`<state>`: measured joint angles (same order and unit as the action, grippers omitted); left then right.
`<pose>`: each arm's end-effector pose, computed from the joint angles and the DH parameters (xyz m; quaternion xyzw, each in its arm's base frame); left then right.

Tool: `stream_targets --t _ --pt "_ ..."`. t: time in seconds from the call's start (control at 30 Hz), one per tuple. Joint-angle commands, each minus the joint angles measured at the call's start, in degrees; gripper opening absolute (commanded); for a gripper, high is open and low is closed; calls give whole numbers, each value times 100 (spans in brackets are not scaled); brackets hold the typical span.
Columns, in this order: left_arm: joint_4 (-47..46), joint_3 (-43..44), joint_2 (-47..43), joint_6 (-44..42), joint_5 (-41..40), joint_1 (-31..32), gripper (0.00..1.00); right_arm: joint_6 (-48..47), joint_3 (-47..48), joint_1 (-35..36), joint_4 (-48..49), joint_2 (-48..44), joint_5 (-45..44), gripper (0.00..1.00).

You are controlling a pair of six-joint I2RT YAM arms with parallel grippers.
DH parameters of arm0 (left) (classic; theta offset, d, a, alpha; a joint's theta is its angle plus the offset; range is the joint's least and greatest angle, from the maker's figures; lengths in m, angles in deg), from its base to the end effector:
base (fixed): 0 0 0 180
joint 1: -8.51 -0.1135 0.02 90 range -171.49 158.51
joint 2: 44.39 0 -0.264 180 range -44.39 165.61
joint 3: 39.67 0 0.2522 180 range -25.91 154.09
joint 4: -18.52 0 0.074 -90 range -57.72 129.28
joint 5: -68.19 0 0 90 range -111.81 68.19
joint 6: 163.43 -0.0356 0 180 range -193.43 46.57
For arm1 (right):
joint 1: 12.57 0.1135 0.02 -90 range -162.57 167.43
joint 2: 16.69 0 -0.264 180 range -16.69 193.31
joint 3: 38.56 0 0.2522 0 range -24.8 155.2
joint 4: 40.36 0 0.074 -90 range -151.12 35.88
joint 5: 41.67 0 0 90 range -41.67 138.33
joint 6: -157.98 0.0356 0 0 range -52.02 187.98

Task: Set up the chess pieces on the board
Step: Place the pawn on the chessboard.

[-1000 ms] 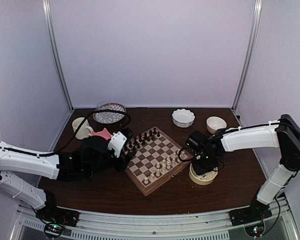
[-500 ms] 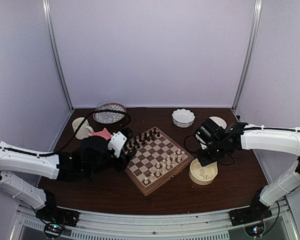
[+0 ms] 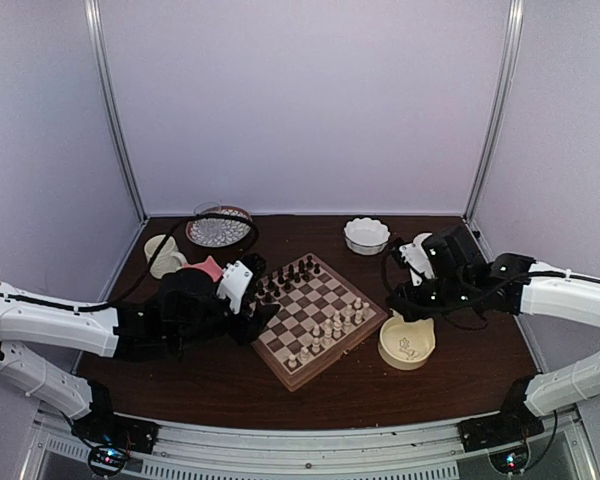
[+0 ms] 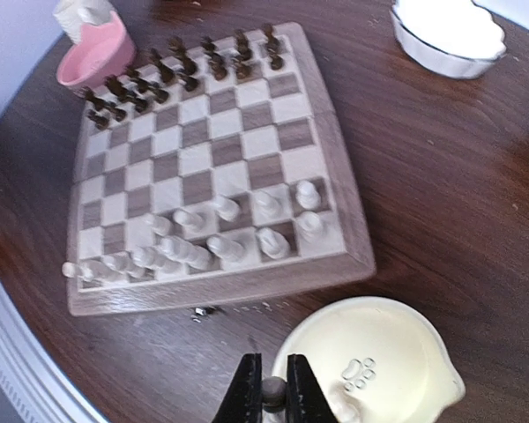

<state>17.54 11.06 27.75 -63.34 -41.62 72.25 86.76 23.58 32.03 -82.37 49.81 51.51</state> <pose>0.1323 -0.2409 0.2352 0.2775 0.7663 -0.2246 0.5342 0.1708 0.1712 0.2571 -0.2174 0.9023 0.2171 0.3026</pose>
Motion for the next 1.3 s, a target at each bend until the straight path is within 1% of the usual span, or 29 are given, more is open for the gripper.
stream_targets --t 0.0,0.1,0.2,0.27,0.33,0.43,0.57,0.73,0.83,0.93,1.07,1.27 --pt "-187 4 -146 534 658 -387 59 62 183 45 1406 300 1401 4" --pt "-198 -106 -303 879 1116 -745 60 118 338 275 2111 743 1621 3" --pt "-169 -99 -304 1236 1746 -1076 60 -39 625 564 2547 1216 1589 4" --pt "-222 -125 -270 1405 1955 -1203 60 -172 843 726 2762 1534 1528 5" --pt "-260 -156 -246 1503 1981 -1255 60 -286 1093 855 2807 1850 1447 5" --pt "-247 -264 -339 1638 1674 -1285 60 -349 1353 964 3233 2352 1284 4" --pt "-90 -484 -616 1759 643 -1303 60 -377 1674 1075 3587 3147 1246 3" --pt "-289 -752 -807 1909 180 -1303 60 -540 2038 1267 3578 3837 1106 5" --pt "-309 -796 -762 2024 -90 -1303 60 -596 2136 1329 3639 4066 1046 5" --pt "-290 -805 -657 2180 -400 -1303 60 -734 2335 1387 3436 4270 950 5" --pt "-284 -767 -504 2216 -490 -1303 60 -929 2557 1437 3105 4503 730 5" --pt "-194 -634 -291 2178 -365 -1303 60 -1082 3057 1442 2423 4882 543 7"
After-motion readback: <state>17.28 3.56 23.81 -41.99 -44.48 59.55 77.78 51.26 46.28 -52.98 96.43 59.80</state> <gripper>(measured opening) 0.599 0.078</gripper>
